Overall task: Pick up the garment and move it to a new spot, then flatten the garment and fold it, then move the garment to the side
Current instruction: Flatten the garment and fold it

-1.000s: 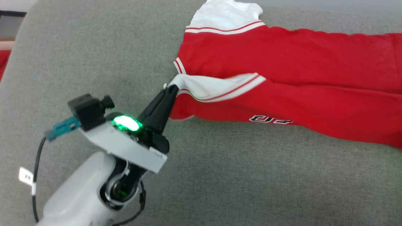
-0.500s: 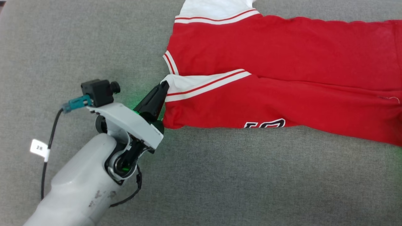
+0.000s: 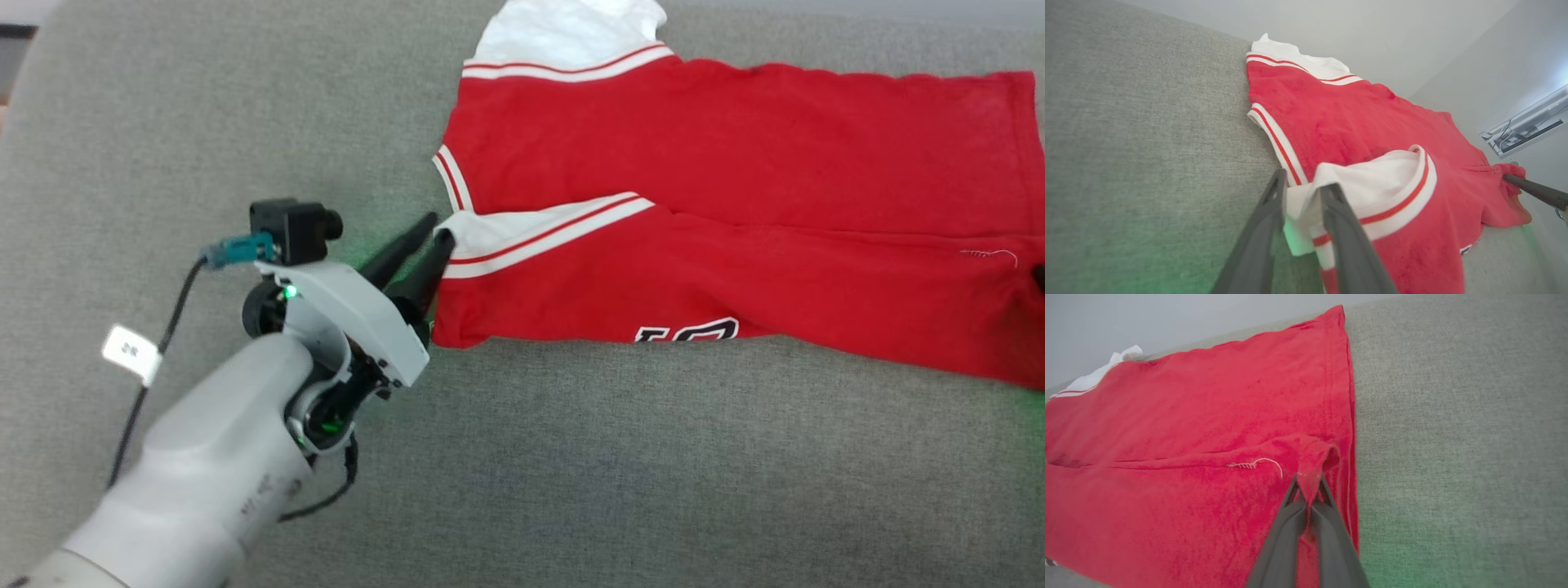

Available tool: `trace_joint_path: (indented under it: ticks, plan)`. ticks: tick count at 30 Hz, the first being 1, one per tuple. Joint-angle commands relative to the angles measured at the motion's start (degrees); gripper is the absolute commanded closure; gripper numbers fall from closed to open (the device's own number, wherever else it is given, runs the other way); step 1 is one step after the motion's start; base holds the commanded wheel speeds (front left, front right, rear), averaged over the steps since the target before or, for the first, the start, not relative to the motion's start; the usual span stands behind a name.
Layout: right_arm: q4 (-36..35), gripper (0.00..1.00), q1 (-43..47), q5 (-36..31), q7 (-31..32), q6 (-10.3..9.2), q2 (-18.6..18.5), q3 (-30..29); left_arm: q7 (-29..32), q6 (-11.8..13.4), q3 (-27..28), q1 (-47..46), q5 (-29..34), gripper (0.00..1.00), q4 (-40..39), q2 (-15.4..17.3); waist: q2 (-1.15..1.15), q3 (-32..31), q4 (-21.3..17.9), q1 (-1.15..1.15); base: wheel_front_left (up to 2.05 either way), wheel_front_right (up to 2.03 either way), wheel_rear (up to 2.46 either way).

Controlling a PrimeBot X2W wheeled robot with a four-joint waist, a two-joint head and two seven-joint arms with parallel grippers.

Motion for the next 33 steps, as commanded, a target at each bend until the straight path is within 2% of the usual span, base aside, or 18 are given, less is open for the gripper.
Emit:
trace_joint_path:
  ticks: [1,7,14,20,25,29,33]
  plan:
    - [-0.11,0.0,0.49,0.66,-0.44,-0.05,-0.14,0.22,0.46,0.11,-0.3,-1.12,-0.21,0.0,-0.29,0.46,0.0,-1.12,0.33,0.0,0.0,0.0,0.0]
    - [-0.93,0.0,2.37,1.05,-2.1,-0.05,-0.95,-0.96,7.35,0.11,-3.87,-6.45,-0.25,0.0,-1.93,4.09,0.0,-4.3,1.19,0.0,0.0,0.0,0.0]
    - [-3.24,0.0,4.35,0.47,-2.95,-0.05,-1.4,-3.52,21.17,0.26,-9.06,-13.93,2.23,0.0,-3.7,8.1,0.0,-6.8,1.68,0.0,0.0,0.0,0.0]
    - [-5.77,0.0,6.09,0.28,-2.26,-0.05,-0.83,-4.63,36.47,3.48,-11.41,-16.71,-1.63,0.0,-8.51,10.02,0.0,-7.62,1.57,0.0,0.0,0.0,0.0]
    - [-7.82,0.0,7.1,-0.32,-1.83,-0.05,0.45,-5.29,48.52,7.29,-14.26,-15.44,-5.77,0.0,-13.66,11.28,0.0,-6.82,1.04,0.0,0.0,0.0,0.0]
    - [-8.48,0.0,6.02,-0.48,-1.61,-0.05,1.18,-4.8,52.26,9.58,-15.01,-13.53,-8.58,0.0,-15.25,10.92,0.0,-5.23,-0.04,0.0,0.0,0.0,0.0]
    - [-8.46,0.0,4.76,-0.3,-1.92,-0.05,1.22,-4.41,52.25,10.1,-14.94,-12.19,-9.77,0.0,-14.25,10.56,0.0,-3.36,-1.43,0.0,0.0,0.0,0.0]
